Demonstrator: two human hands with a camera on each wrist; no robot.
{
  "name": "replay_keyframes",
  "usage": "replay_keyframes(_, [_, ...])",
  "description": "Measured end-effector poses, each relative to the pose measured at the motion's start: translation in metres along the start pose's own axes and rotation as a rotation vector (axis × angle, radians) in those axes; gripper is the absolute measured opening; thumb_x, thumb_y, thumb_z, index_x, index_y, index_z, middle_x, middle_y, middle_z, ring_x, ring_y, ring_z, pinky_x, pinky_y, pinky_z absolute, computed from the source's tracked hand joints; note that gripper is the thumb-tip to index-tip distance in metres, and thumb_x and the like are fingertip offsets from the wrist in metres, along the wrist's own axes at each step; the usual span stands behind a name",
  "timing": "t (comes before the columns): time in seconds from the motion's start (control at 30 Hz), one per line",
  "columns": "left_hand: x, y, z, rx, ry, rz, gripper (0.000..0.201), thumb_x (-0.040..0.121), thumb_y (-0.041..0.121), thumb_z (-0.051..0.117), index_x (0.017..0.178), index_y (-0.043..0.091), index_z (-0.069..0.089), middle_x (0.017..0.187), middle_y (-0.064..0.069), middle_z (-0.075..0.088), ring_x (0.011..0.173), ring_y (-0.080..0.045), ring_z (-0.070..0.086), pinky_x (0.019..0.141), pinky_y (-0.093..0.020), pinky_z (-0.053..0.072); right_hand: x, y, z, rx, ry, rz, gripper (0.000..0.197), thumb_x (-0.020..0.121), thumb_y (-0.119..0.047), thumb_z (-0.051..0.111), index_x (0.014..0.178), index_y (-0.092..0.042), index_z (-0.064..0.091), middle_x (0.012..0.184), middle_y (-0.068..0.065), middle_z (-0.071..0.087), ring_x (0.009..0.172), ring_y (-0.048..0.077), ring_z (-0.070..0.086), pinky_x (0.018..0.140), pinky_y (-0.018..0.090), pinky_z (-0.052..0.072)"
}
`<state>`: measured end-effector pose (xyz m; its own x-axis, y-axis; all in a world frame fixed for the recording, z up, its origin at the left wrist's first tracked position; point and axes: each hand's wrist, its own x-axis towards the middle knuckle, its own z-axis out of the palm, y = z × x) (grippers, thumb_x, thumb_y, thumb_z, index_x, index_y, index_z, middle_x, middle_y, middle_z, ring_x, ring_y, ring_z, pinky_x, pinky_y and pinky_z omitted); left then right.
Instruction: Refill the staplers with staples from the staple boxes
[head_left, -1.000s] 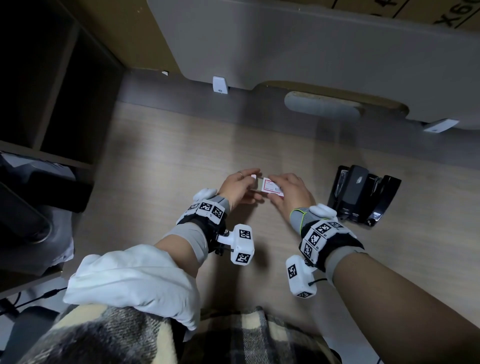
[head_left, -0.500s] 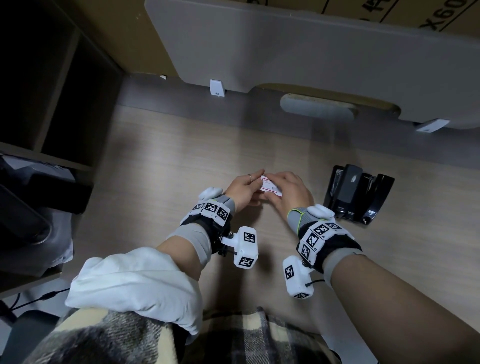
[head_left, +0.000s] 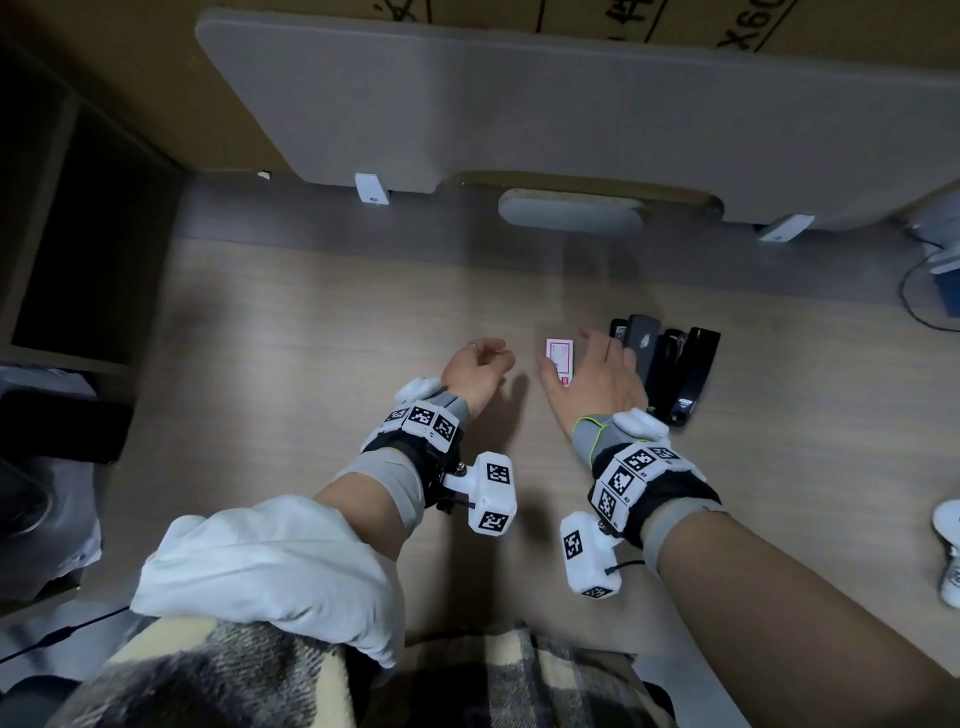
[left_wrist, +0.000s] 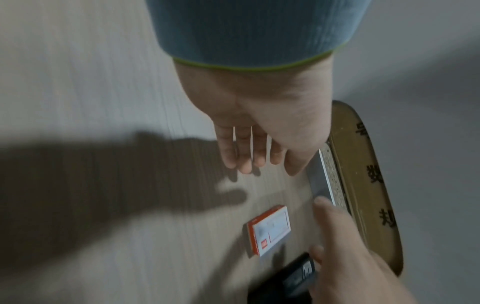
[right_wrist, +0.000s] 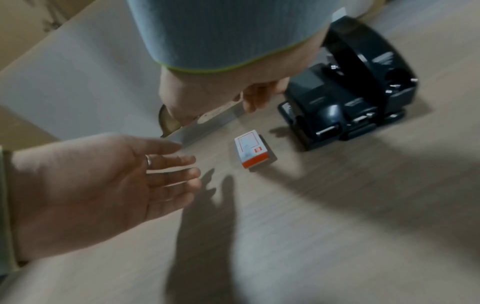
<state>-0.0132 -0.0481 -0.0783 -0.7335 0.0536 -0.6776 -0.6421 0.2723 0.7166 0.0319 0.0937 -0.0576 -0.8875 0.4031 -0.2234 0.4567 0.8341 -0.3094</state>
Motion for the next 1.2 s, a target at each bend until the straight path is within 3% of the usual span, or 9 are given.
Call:
replay_keyframes(0.1, [-0.004,0.007,0.024,0.068,-0.049,-0.013,0.040,0.095,0.021,0.060,0.133,0.009,0.056,0.124,-0.004,0.065,0.115,-0.022,0.062,0.102,-0.029,0.045,-0.001,0.023,-0.012,-0.029,0.024,-0.034,0.055,0.082,-0.040,0.057,0.131,-0.015,0.049,0.126,0.008,0.057,0.113,0.031,0.048,0.088,0.041,0.043])
replay_keyframes(0.3, [-0.014,0.027,0.077,0.253,-0.100,-0.011,0.046,0.101,0.023,0.047,0.143,0.004,0.048,0.144,-0.012,0.054,0.134,-0.028,0.048,0.106,-0.028,0.034,-0.002,0.075,-0.037,0.004,0.200,0.125,0.066,0.076,-0.034,0.062,0.136,-0.015,0.042,0.137,0.009,0.047,0.120,0.033,0.045,0.094,0.044,0.041])
replay_keyframes(0.4, [-0.016,0.028,0.102,0.283,-0.094,-0.008,0.045,0.102,0.026,0.044,0.140,0.004,0.051,0.144,-0.012,0.054,0.134,-0.029,0.049,0.105,-0.029,0.035,0.001,0.100,-0.047,0.167,0.056,0.309,0.081,0.085,-0.035,0.061,0.150,-0.009,0.020,0.148,0.018,0.035,0.132,0.036,0.038,0.104,0.044,0.034])
replay_keyframes(0.5, [-0.020,0.032,0.120,0.288,-0.023,-0.016,0.042,0.103,0.028,0.043,0.132,0.003,0.059,0.133,-0.015,0.061,0.124,-0.031,0.055,0.090,-0.026,0.037,0.001,0.116,-0.053,0.287,-0.157,0.367,0.087,0.092,-0.038,0.057,0.154,-0.010,0.003,0.148,0.021,0.035,0.129,0.037,0.044,0.098,0.041,0.040])
replay_keyframes(0.73, [-0.028,0.031,0.127,0.245,-0.003,-0.074,0.044,0.102,0.035,0.042,0.120,0.000,0.064,0.100,-0.011,0.064,0.100,-0.028,0.057,0.088,-0.032,0.040,0.001,0.130,-0.059,0.272,-0.294,0.256,0.076,0.091,-0.031,0.058,0.149,-0.008,0.015,0.129,0.017,0.055,0.111,0.036,0.056,0.079,0.036,0.044])
replay_keyframes(0.8, [-0.032,0.029,0.128,0.238,0.004,-0.092,0.044,0.102,0.035,0.043,0.122,0.001,0.063,0.108,-0.011,0.063,0.103,-0.027,0.057,0.093,-0.034,0.040,0.000,0.136,-0.060,0.266,-0.319,0.218,0.073,0.090,-0.030,0.059,0.148,-0.010,0.018,0.126,0.015,0.056,0.108,0.035,0.058,0.074,0.032,0.039])
replay_keyframes(0.9, [-0.042,0.027,0.130,0.223,-0.019,-0.110,0.049,0.100,0.038,0.044,0.135,0.006,0.058,0.136,-0.010,0.060,0.125,-0.029,0.054,0.109,-0.037,0.038,-0.002,0.140,-0.064,0.282,-0.361,0.210,0.074,0.089,-0.029,0.061,0.148,-0.012,0.019,0.124,0.013,0.057,0.107,0.034,0.058,0.073,0.029,0.038])
replay_keyframes(1.03, [-0.061,0.034,0.128,0.165,0.001,-0.105,0.060,0.102,0.036,0.046,0.153,0.008,0.031,0.158,-0.010,0.036,0.145,-0.028,0.034,0.119,-0.038,0.025,-0.006,0.139,-0.070,0.269,-0.340,0.200,0.085,0.085,-0.029,0.065,0.149,-0.011,0.013,0.126,0.015,0.055,0.112,0.036,0.056,0.082,0.036,0.045])
replay_keyframes(1.2, [-0.078,0.055,0.111,0.112,0.064,0.005,0.055,0.100,0.037,0.048,0.147,0.009,0.042,0.150,-0.010,0.046,0.138,-0.028,0.043,0.113,-0.037,0.031,-0.001,0.124,-0.086,0.224,-0.270,0.138,0.093,0.078,-0.038,0.066,0.150,-0.012,0.013,0.147,0.016,0.038,0.132,0.037,0.038,0.107,0.046,0.037])
